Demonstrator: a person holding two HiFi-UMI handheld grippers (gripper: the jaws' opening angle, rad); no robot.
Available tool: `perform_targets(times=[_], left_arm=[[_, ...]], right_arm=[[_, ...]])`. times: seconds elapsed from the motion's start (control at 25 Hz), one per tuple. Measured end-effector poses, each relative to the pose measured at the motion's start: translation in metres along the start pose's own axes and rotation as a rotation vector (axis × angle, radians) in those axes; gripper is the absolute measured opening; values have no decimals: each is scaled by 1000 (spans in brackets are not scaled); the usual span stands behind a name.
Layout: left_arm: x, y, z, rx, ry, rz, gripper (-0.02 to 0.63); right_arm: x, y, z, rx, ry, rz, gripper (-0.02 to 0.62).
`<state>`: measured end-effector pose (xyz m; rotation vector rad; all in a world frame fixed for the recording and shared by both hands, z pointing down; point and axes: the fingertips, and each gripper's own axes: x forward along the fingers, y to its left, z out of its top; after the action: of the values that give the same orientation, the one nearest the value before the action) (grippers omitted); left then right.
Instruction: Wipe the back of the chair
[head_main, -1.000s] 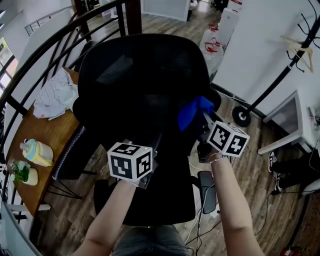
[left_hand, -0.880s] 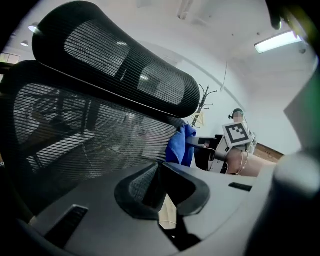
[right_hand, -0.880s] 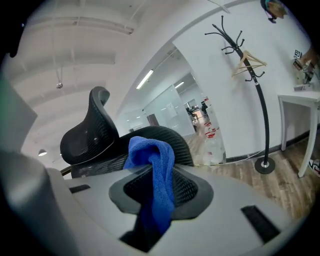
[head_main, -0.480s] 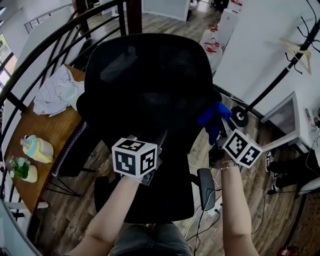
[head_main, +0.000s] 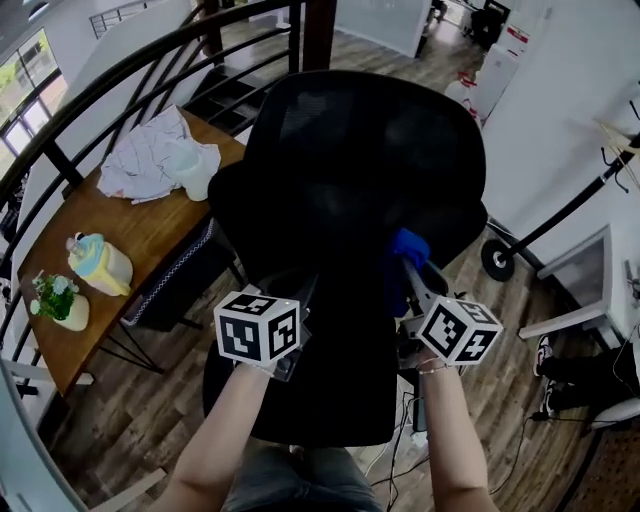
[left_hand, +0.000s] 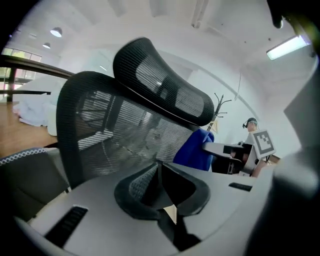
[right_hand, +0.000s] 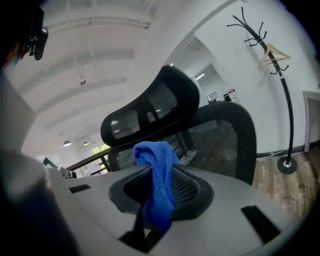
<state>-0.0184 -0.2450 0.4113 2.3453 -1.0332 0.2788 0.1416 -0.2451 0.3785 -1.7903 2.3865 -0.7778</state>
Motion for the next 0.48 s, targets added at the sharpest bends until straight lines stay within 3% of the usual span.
perform_targets(times=[0.48], left_arm=[[-81, 90, -10, -75, -54, 136, 35]], right_arm=[[96, 164, -73, -23, 163, 325, 100]])
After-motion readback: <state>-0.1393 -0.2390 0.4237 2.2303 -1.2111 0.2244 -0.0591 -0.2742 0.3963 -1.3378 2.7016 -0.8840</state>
